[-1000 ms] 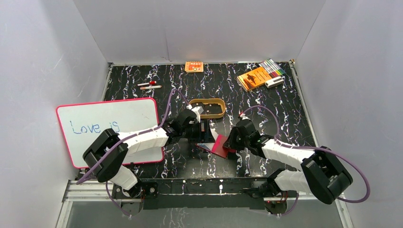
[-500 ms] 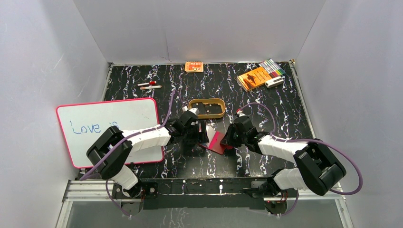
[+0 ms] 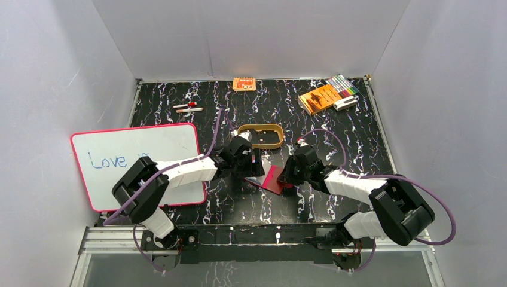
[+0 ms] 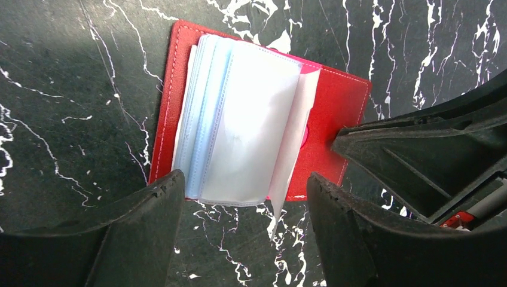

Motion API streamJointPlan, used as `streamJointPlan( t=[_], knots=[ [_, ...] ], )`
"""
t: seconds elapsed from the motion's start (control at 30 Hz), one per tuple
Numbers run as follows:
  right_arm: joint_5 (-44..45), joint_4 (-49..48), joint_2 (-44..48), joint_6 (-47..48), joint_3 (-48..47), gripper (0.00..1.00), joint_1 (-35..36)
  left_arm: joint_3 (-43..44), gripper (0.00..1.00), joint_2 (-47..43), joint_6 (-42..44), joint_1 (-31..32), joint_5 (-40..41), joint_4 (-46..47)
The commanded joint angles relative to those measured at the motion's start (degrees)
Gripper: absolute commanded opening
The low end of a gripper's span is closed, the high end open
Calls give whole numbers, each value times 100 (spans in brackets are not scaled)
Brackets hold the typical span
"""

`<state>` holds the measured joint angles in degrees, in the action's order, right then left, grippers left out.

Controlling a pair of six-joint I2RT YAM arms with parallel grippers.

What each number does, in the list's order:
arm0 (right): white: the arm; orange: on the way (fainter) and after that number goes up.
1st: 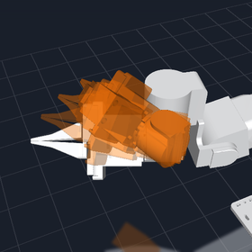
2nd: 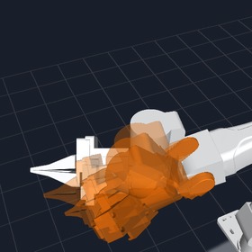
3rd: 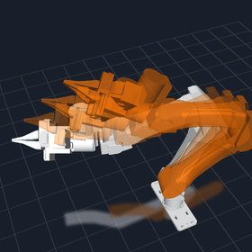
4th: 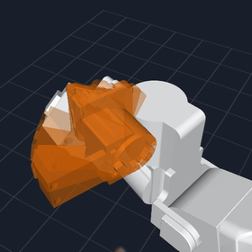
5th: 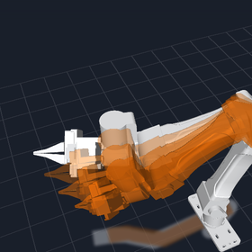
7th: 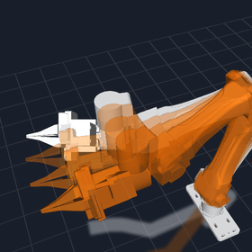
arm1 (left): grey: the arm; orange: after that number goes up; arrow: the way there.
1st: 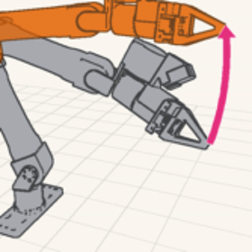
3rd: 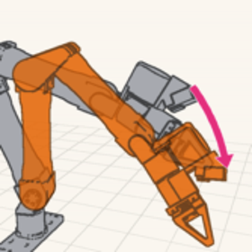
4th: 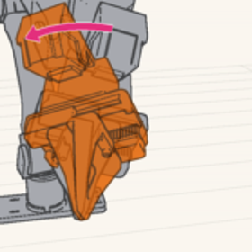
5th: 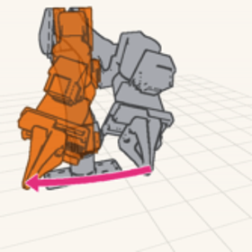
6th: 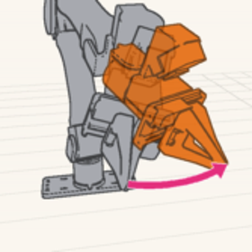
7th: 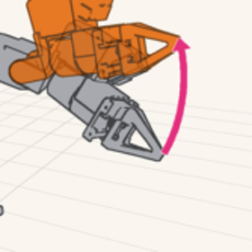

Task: Put the credit cards into the card holder
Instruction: Open the card holder at the center of the board.

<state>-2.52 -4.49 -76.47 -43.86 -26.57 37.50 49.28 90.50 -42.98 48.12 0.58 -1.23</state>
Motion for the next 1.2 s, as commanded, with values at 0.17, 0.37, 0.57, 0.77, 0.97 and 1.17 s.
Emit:
streamJointPlan(
  t=[0.17, 0.37, 0.57, 0.77, 0.97, 1.17],
  knots=[
    [551, 1095, -334, 369, 321, 22, -49, 275, 71, 270, 114, -3, -324, 39],
    [519, 1075, -331, 386, 328, 22, -48, 249, 70, 425, 101, -2, -737, 256],
    [512, 1065, -314, 379, 336, 22, -47, 258, 67, 611, 106, -2, -1429, 639],
    [503, 1028, -241, 322, 375, 22, -49, 241, 64, 631, 108, 0, -2019, 1143],
    [510, 1104, -75, 275, 363, 26, -43, 214, 60, 607, 120, -3, -2410, 1550],
    [735, 1547, 427, 124, 290, 38, -42, 238, 59, 818, 107, -2, -2457, 1610]
  ],
)
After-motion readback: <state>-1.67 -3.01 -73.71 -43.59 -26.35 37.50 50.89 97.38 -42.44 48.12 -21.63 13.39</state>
